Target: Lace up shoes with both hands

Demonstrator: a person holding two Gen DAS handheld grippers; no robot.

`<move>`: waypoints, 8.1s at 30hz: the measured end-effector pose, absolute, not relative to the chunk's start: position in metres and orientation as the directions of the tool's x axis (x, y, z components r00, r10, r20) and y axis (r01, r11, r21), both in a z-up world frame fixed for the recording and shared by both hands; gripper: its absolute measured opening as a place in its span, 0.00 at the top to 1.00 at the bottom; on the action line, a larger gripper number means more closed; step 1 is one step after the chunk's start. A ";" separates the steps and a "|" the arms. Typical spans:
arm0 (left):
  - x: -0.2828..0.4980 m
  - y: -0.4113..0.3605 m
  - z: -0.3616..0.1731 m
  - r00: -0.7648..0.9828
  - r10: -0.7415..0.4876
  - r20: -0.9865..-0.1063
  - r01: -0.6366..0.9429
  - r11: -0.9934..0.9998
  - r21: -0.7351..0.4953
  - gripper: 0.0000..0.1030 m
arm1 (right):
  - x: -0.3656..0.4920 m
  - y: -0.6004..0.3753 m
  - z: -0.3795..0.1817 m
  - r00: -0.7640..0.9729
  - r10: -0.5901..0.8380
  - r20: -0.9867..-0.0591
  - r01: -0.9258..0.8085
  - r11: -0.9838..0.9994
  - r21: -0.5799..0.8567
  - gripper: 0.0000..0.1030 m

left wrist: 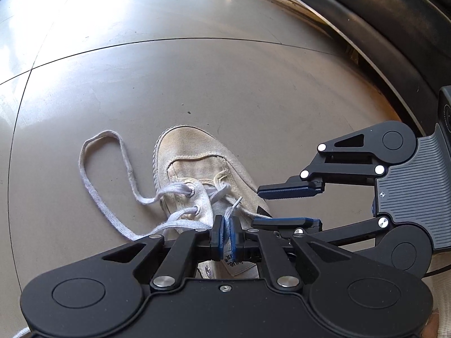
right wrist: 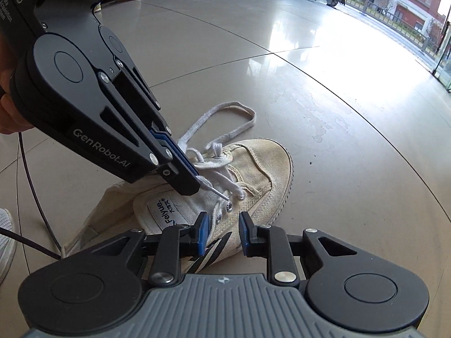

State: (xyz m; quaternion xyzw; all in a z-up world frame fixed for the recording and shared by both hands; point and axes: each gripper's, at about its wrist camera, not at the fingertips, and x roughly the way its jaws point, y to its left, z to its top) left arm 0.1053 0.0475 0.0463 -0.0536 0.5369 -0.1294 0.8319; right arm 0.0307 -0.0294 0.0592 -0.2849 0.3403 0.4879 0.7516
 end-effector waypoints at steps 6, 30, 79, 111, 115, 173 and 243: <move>0.112 0.038 0.040 0.370 -0.249 -0.895 0.190 0.963 -0.190 0.95 | 0.032 -0.027 0.059 0.288 0.536 -0.793 -0.926 0.368 -0.087 0.90; 0.124 0.047 0.037 0.305 -0.191 -0.933 0.042 0.981 -0.187 0.96 | 0.087 -0.068 0.048 0.116 0.629 -0.769 -0.716 0.590 0.374 0.93; 0.130 0.032 0.035 0.299 -0.194 -0.934 0.117 0.979 -0.166 0.97 | 0.087 -0.068 0.047 0.101 0.637 -0.764 -0.714 0.582 0.390 0.92; 0.131 0.041 0.043 0.299 -0.215 -0.930 0.124 0.975 -0.186 1.00 | 0.089 -0.065 0.042 0.099 0.642 -0.761 -0.710 0.581 0.398 0.90; 0.131 0.042 0.043 0.300 -0.221 -0.928 0.116 0.974 -0.194 1.00 | 0.089 -0.066 0.042 0.099 0.642 -0.761 -0.710 0.581 0.398 0.90; 0.133 0.036 0.016 0.333 -0.254 -0.908 0.230 0.956 -0.183 0.98 | 0.079 -0.062 0.043 0.042 0.675 -0.737 -0.785 0.478 0.394 0.84; 0.067 0.015 0.024 0.416 -0.199 -0.887 0.311 0.948 -0.067 0.77 | 0.126 -0.109 0.110 0.878 0.270 -0.394 -0.475 0.579 -0.662 0.98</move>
